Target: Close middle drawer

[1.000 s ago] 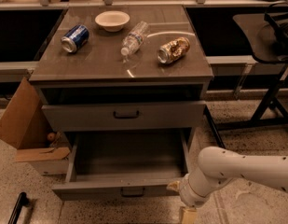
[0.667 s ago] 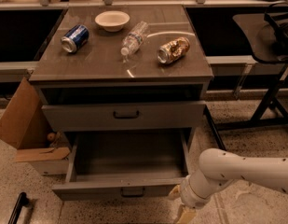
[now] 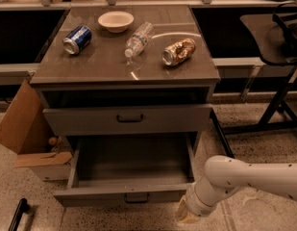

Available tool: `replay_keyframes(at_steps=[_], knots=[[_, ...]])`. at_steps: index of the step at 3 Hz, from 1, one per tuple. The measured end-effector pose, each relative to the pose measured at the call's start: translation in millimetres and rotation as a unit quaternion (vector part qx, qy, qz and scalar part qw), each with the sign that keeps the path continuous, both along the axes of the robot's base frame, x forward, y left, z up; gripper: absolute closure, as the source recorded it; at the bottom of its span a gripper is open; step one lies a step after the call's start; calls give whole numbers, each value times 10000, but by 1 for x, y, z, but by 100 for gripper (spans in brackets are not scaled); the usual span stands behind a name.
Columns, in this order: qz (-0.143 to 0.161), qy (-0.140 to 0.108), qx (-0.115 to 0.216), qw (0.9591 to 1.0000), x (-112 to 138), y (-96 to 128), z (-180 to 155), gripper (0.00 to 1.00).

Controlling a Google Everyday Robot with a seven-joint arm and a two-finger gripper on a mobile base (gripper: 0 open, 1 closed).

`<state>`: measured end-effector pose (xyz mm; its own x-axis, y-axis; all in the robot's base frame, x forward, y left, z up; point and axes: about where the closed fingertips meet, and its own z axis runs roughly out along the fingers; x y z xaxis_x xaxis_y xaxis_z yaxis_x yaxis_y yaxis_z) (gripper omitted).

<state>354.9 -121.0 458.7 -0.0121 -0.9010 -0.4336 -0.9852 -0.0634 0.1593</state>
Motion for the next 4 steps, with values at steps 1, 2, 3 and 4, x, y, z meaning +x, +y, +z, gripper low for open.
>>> replay_keyframes(at_steps=[1, 2, 3, 4], knots=[[-79, 16, -76, 9999, 10, 0, -16, 100], [-228, 14, -210, 9995, 24, -4, -35, 100], [-459, -64, -235, 9987, 43, -12, -45, 100], [-715, -243, -155, 9970, 62, -20, -45, 100]])
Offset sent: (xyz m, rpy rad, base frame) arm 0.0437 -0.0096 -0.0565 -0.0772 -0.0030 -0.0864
